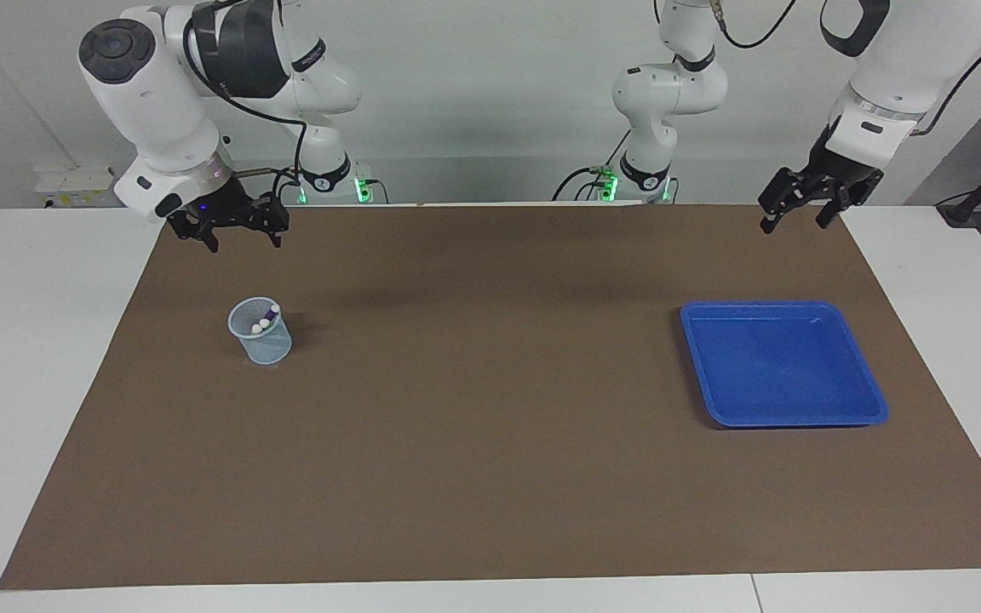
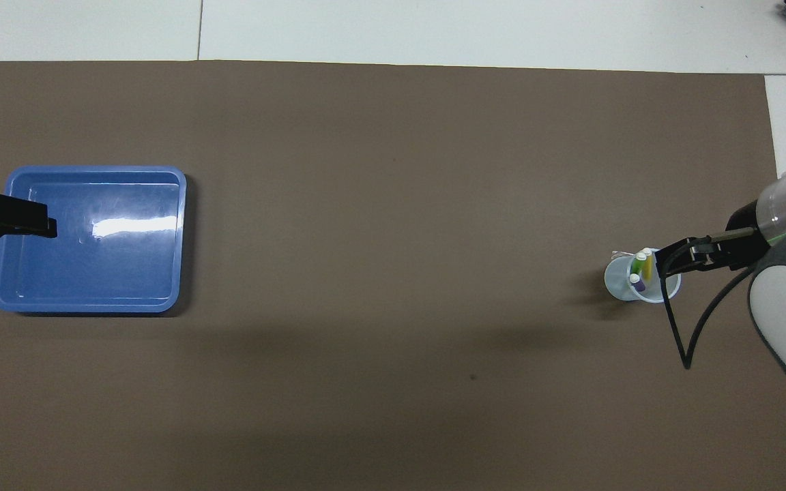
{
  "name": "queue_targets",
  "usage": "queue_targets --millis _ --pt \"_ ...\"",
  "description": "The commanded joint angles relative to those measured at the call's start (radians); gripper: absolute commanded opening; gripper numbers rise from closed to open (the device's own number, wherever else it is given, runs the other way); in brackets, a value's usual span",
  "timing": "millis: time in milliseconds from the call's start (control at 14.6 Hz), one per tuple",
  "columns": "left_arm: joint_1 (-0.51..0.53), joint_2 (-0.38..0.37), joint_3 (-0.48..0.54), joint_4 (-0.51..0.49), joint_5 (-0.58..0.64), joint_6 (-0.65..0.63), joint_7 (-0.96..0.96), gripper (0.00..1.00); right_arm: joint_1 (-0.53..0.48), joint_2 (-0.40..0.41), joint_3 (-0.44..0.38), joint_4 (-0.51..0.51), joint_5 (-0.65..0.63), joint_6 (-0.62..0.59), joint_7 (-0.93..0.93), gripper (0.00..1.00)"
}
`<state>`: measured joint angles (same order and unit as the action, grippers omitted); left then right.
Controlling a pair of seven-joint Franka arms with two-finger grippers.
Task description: Transfer and insert pens with both arms
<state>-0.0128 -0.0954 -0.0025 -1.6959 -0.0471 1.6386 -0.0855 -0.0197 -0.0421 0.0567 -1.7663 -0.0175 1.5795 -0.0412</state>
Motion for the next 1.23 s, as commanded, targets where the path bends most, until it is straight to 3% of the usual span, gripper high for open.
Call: queue_targets --millis 0,342,1164 --pt "0.030 -0.020 -0.010 -0.016 -0.010 0.017 0.012 1.00 -0.023 0.018 0.017 0.037 0.025 0.008 0.021 1.00" --pt "0.028 -0.020 -0.010 -0.018 -0.010 0.024 0.012 1.00 -0.025 0.073 0.000 0.191 0.028 -0.099 0.020 1.00" --pt "0.028 -0.018 -0.008 -0.018 -0.004 0.029 0.010 1.00 -0.026 0.057 -0.052 0.126 0.039 -0.042 0.021 1.00"
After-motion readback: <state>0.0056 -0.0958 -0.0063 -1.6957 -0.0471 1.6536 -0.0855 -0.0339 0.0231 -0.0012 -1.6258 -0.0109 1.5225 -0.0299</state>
